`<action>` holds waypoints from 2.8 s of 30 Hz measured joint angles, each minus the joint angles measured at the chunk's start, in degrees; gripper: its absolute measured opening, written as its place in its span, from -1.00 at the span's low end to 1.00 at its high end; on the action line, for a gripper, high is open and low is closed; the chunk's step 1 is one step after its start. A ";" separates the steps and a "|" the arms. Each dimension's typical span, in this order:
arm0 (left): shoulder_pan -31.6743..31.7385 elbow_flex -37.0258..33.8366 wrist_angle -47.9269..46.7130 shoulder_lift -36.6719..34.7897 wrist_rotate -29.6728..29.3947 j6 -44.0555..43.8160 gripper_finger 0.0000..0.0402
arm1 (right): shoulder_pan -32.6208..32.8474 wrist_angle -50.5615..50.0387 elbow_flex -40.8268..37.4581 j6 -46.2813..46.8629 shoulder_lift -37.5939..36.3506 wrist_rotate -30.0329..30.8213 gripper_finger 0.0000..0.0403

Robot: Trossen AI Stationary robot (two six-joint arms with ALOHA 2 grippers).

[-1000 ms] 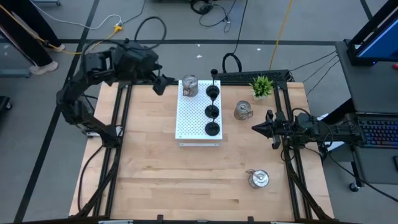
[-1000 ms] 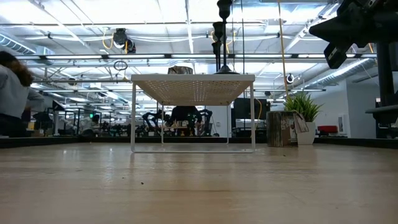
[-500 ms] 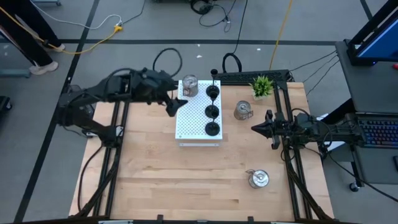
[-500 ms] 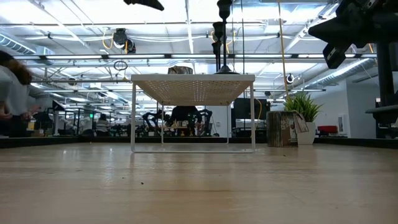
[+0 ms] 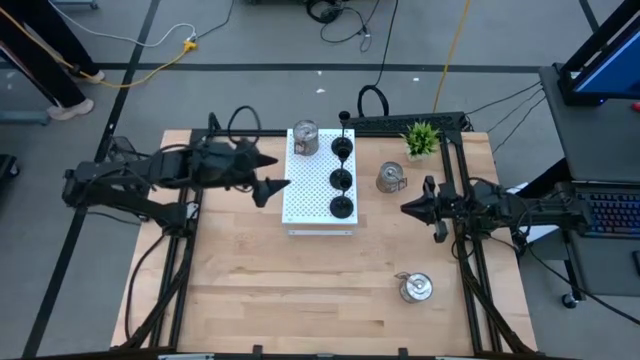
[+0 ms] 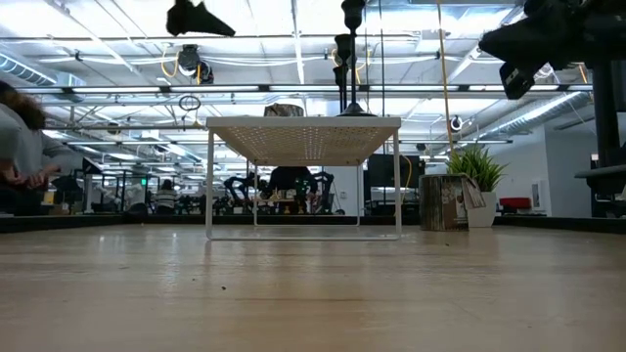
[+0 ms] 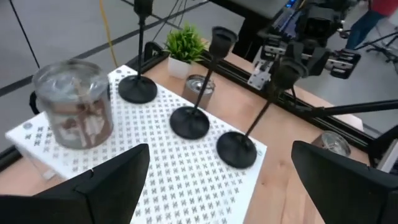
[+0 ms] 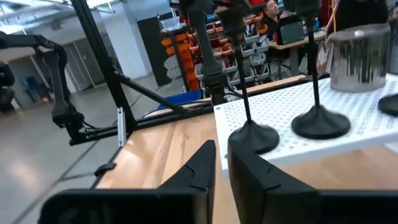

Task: Pick & Place candle stick holders
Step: Put the top brown scented candle on the shelf aligned with the brown scented candle

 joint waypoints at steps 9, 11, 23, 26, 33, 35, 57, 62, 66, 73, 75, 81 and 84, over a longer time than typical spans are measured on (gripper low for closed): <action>-2.24 -11.59 4.91 -10.48 -3.42 -0.22 0.99 | 0.00 -13.36 11.54 -7.74 8.05 7.42 -0.67; -2.86 -14.39 6.86 -12.67 -3.70 -0.22 0.99 | 0.00 -18.95 15.39 -9.15 11.18 9.95 -0.64; -5.99 -25.55 11.86 -21.93 -8.45 1.16 0.99 | -1.92 -40.21 32.29 -12.34 31.20 15.03 -0.31; -6.72 -27.37 11.95 -23.70 -9.04 0.88 0.99 | -3.58 -41.74 33.67 -14.16 33.92 15.01 -0.22; -8.87 -31.71 13.69 -28.32 -9.05 0.66 0.99 | -9.01 -42.27 34.77 -14.93 35.48 15.01 -0.04; -9.24 -32.76 13.98 -29.61 -8.87 0.12 0.99 | -10.21 -42.29 34.77 -14.78 35.48 15.00 0.00; -9.53 -34.58 13.99 -31.78 -8.86 -3.59 0.99 | -10.88 -42.92 34.77 -14.89 35.46 14.76 0.03; -9.53 -34.58 14.12 -31.85 -6.72 -2.61 0.99 | -10.88 -42.92 34.77 -14.78 35.46 14.76 0.05; -9.53 -34.59 14.44 -32.07 -2.45 1.68 0.99 | -10.88 -42.92 34.77 -14.77 35.46 14.71 0.16; -9.44 -34.60 14.08 -33.98 -2.40 4.04 0.99 | -11.31 -42.92 34.77 -11.25 35.99 14.70 0.53; -9.44 -34.60 13.95 -34.75 -2.38 4.86 0.99 | -11.70 -43.40 34.77 -9.35 36.70 14.72 0.64; -9.46 -34.60 11.99 -37.25 -2.34 6.80 0.99 | -13.30 -46.30 34.77 -6.60 40.61 14.58 0.94; -9.46 -34.60 10.48 -38.71 -2.28 6.47 0.99 | -14.19 -46.36 34.77 -7.72 42.35 14.62 0.97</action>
